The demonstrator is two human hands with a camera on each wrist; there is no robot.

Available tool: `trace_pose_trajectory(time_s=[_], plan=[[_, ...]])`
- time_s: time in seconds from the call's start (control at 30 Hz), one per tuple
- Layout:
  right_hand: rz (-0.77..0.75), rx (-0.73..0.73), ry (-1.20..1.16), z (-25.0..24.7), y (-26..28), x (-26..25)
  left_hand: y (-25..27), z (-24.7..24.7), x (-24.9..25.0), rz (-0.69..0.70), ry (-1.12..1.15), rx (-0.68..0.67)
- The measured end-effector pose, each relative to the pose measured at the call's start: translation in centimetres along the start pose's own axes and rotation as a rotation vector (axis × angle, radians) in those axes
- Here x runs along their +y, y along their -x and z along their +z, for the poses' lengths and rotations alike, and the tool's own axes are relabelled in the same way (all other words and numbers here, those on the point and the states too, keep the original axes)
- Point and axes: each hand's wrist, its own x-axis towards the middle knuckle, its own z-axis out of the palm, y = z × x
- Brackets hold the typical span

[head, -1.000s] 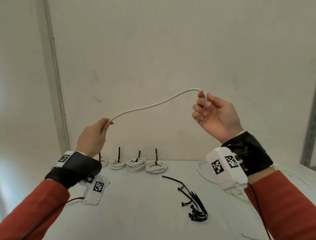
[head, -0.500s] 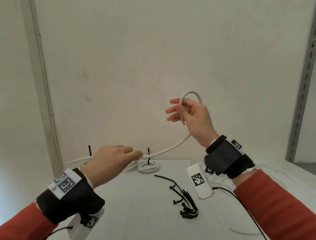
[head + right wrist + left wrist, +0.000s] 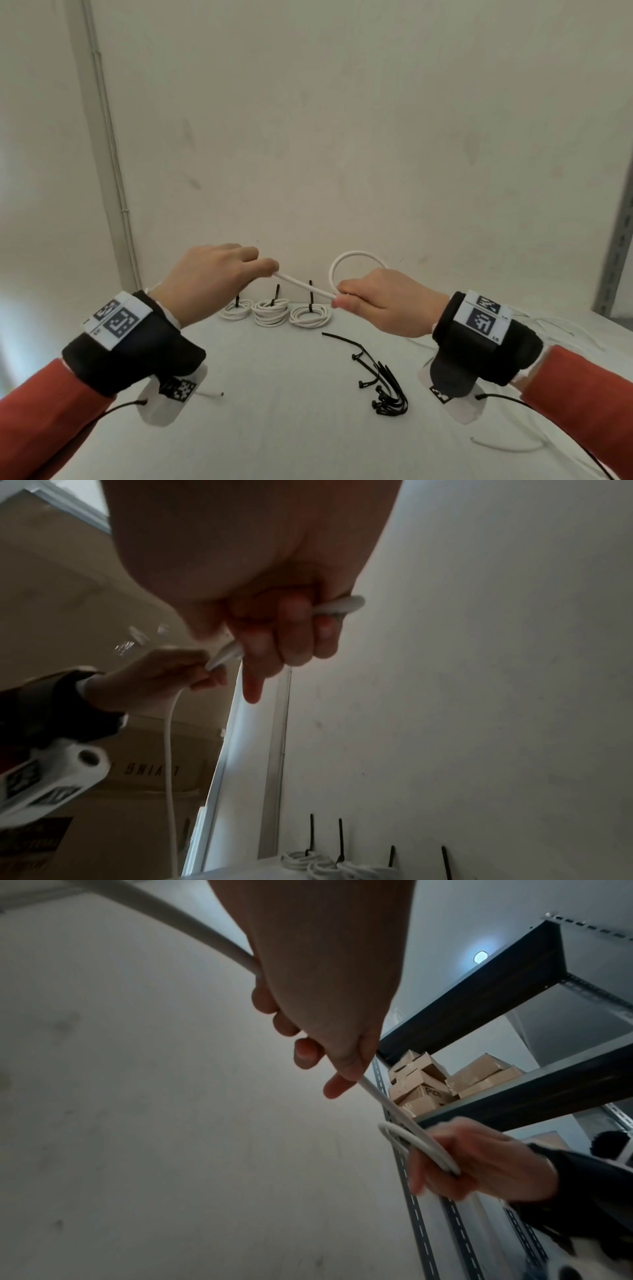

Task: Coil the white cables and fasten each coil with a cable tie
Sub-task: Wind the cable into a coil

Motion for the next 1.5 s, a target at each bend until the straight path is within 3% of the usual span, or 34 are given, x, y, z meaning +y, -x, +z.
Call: trace_pose_trajectory(time_s=[0.07, 0.13, 0.3, 0.4, 0.53, 0.73, 0.87, 0.97, 1.07, 1.27, 1.4, 1.5], plan=[[-0.036, 0.037, -0.012, 0.5, 0.4, -0.7, -0.4, -0.5, -0.3, -0.031, 0.025, 0.035], [-0.049, 0.093, -0.232, 0.7, 0.5, -1.3, -0.8, -0.8, -0.5, -0.07, 0.056, 0.082], [0.111, 0.261, -1.4, -0.9, 0.2, -2.5, -1.8, 0.1, 0.0, -0.149, 0.181, 0.208], [0.063, 0.364, -1.799, -2.3, -0.2, -2.9, -2.1, 1.1, 0.4, -0.261, 0.31, 0.29], [-0.071, 0.537, -2.043, -4.4, 0.5, -2.4, -1.5, 2.7, 0.2, -0.389, 0.459, 0.354], [-0.376, 0.616, -2.185, -5.6, 1.6, -0.8, -0.6, 4.3, 0.5, -0.477, 0.589, 0.389], [-0.474, 0.872, -2.158, -7.3, 2.4, 1.0, -0.2, 5.1, 0.6, -0.487, 0.637, 0.388], [-0.446, 1.007, -2.132, -8.4, 2.1, 2.0, -0.2, 5.1, 1.5, -0.334, 0.461, 0.294], [-0.313, 1.09, -2.047, -8.7, 1.1, 2.7, -0.4, 4.3, 2.7, -0.149, 0.333, 0.194], [-0.018, 1.056, -1.805, -6.6, -2.0, 3.6, -0.5, 2.5, 4.4, 0.062, 0.285, 0.1], [0.208, 0.956, -1.304, -4.2, -3.2, 3.4, -0.6, 1.0, 4.5, 0.114, 0.275, 0.117], [0.209, 0.739, -0.981, -2.4, -3.8, 2.8, -0.6, -0.1, 4.1, 0.113, 0.291, 0.146]])
